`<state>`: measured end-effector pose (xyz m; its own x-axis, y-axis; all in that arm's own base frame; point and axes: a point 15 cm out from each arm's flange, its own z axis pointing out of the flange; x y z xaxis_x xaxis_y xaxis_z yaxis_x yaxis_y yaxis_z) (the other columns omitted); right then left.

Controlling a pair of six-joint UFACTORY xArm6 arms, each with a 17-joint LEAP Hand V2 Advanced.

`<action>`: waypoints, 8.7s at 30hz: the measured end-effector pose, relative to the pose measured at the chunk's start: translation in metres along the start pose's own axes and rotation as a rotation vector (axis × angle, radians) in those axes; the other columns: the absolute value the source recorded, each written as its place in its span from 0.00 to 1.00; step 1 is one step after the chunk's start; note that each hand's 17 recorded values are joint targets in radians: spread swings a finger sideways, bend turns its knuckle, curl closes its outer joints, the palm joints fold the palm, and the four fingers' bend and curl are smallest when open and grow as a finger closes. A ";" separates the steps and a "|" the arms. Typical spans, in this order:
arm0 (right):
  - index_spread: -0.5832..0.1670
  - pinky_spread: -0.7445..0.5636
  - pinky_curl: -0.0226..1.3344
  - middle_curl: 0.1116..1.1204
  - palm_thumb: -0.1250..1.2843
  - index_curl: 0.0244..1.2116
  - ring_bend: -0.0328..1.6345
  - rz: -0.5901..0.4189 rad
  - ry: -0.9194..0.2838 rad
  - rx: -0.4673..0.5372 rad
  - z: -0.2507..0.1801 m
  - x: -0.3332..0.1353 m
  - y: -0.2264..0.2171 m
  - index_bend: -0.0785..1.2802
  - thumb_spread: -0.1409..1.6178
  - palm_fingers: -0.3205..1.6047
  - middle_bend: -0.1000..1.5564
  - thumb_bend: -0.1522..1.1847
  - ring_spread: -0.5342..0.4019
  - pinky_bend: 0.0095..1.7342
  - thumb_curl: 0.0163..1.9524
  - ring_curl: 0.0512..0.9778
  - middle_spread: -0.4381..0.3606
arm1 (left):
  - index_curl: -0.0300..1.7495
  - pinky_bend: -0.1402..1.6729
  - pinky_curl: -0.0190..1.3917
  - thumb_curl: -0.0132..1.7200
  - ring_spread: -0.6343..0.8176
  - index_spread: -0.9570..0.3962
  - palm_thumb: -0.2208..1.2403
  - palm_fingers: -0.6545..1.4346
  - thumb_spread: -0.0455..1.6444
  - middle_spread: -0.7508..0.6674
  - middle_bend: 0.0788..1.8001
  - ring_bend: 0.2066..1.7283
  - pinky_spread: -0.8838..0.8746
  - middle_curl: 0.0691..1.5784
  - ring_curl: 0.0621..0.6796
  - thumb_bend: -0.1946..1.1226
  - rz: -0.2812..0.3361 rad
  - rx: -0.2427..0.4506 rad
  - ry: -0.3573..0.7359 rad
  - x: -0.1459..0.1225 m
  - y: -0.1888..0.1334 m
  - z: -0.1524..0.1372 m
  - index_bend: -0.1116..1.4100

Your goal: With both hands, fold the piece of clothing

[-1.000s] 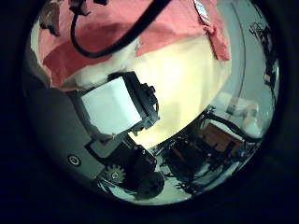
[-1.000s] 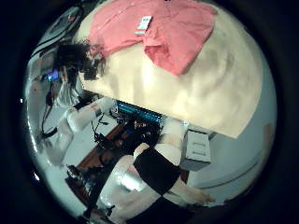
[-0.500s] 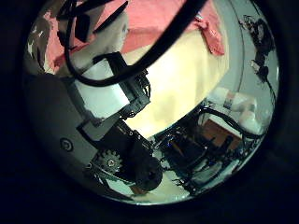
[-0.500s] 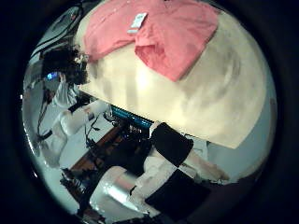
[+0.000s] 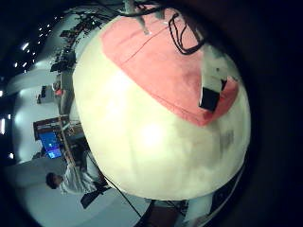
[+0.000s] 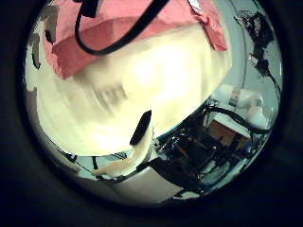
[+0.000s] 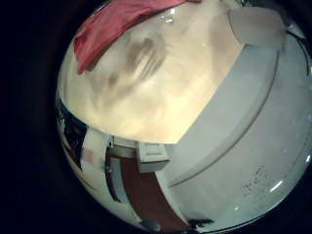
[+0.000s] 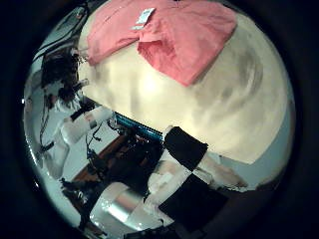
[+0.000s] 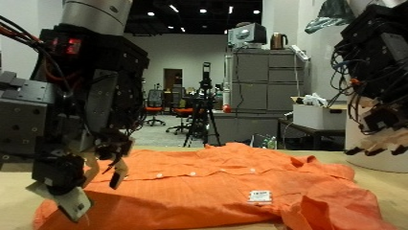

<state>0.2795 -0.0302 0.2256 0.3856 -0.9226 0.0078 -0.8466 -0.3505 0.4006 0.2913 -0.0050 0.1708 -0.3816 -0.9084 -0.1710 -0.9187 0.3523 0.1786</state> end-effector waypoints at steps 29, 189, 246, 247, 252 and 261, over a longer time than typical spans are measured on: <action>0.36 0.71 0.22 0.25 0.43 0.23 0.25 0.003 -0.008 -0.019 0.008 -0.001 -0.006 0.18 0.72 0.34 0.20 0.10 0.57 0.15 0.13 0.22 0.49 | 0.34 0.57 0.34 0.19 0.05 0.32 0.52 0.90 0.64 0.16 0.49 0.43 0.10 0.35 0.45 0.14 -0.014 -0.097 -0.059 -0.009 -0.009 0.024 0.37; 0.24 0.69 0.24 0.23 0.52 0.33 0.27 0.189 -0.019 0.423 -0.064 0.083 -0.204 0.29 0.91 0.26 0.27 0.15 0.58 0.22 0.11 0.18 0.35 | 0.31 0.31 0.34 0.15 0.54 0.65 0.47 0.38 0.77 0.53 0.11 0.22 0.51 0.21 0.39 0.14 -0.143 -0.044 0.141 -0.037 -0.130 -0.029 0.21; 0.29 0.59 0.23 0.22 0.18 0.27 0.17 0.159 -0.077 0.353 -0.073 0.130 -0.166 0.20 0.88 0.35 0.18 0.11 0.47 0.14 0.06 0.21 0.41 | 0.23 0.20 0.26 0.14 0.55 0.66 0.46 0.45 0.79 0.50 0.07 0.12 0.58 0.18 0.29 0.14 -0.172 -0.002 0.137 -0.046 -0.040 -0.090 0.19; 0.29 0.60 0.23 0.22 0.18 0.27 0.17 0.154 -0.076 0.353 -0.074 0.131 -0.172 0.20 0.88 0.35 0.18 0.11 0.47 0.14 0.06 0.21 0.41 | 0.23 0.20 0.26 0.14 0.55 0.66 0.46 0.45 0.79 0.50 0.07 0.12 0.58 0.18 0.29 0.14 -0.172 0.002 0.136 -0.047 -0.041 -0.092 0.19; 0.29 0.62 0.23 0.21 0.25 0.28 0.14 0.123 -0.069 0.335 -0.072 0.135 -0.207 0.20 0.83 0.34 0.17 0.12 0.52 0.14 0.08 0.20 0.42 | 0.23 0.19 0.26 0.14 0.55 0.66 0.46 0.45 0.79 0.48 0.07 0.12 0.57 0.19 0.28 0.14 -0.173 -0.008 0.138 -0.046 -0.037 -0.092 0.19; 0.33 0.68 0.23 0.21 0.29 0.26 0.17 0.088 -0.064 0.189 -0.035 0.143 -0.226 0.17 0.69 0.32 0.17 0.09 0.58 0.14 0.11 0.22 0.50 | 0.23 0.20 0.26 0.15 0.55 0.66 0.46 0.45 0.79 0.47 0.06 0.13 0.57 0.19 0.27 0.14 -0.184 -0.014 0.139 -0.049 -0.037 -0.089 0.19</action>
<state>0.5392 -0.0775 0.1686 0.2885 -0.9571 -0.0256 -0.9320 -0.2868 0.2216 0.3533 0.0065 0.2588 -0.1890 -0.9797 -0.0669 -0.9696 0.1754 0.1708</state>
